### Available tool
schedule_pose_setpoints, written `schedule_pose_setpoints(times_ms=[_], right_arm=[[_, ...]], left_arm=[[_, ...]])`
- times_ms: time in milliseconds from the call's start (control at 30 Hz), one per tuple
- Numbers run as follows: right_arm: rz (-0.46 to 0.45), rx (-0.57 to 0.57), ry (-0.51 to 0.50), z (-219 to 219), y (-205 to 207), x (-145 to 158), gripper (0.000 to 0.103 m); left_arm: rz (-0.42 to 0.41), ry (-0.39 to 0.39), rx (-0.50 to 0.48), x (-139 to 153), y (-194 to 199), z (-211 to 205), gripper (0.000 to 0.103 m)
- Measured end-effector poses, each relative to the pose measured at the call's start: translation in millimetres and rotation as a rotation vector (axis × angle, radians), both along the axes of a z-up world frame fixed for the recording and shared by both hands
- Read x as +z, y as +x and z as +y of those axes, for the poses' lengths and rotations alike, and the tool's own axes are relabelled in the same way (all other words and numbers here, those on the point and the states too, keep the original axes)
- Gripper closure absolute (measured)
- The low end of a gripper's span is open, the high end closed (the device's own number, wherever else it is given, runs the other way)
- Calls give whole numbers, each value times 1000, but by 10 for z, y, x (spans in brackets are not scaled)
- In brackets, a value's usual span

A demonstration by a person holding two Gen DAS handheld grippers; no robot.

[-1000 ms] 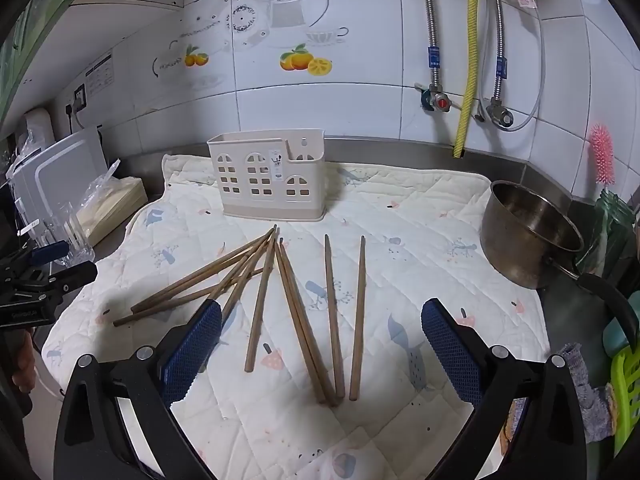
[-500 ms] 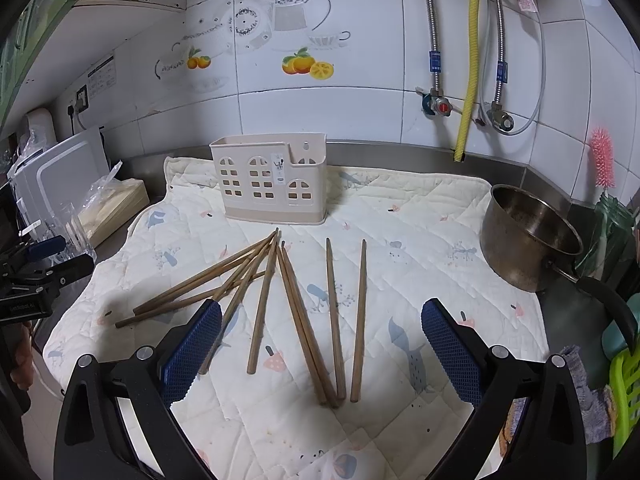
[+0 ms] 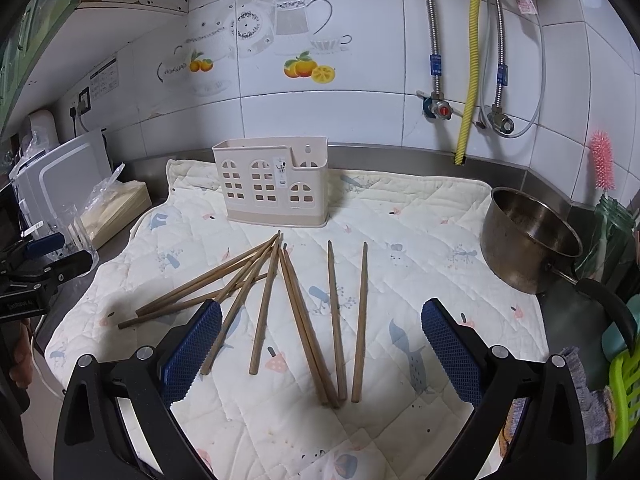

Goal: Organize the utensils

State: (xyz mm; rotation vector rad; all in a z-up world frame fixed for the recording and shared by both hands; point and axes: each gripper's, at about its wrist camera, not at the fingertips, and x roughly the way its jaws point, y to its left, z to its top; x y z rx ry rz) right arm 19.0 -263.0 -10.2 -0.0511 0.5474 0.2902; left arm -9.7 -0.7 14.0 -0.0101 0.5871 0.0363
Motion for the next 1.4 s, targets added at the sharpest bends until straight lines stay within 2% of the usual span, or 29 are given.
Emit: schedule_pose_setpoints(times_ms=[1400], right_arm=[[9,6,-8,24,48,-82,6]], left_arm=[[7,-25,6,-62,84,52,5]])
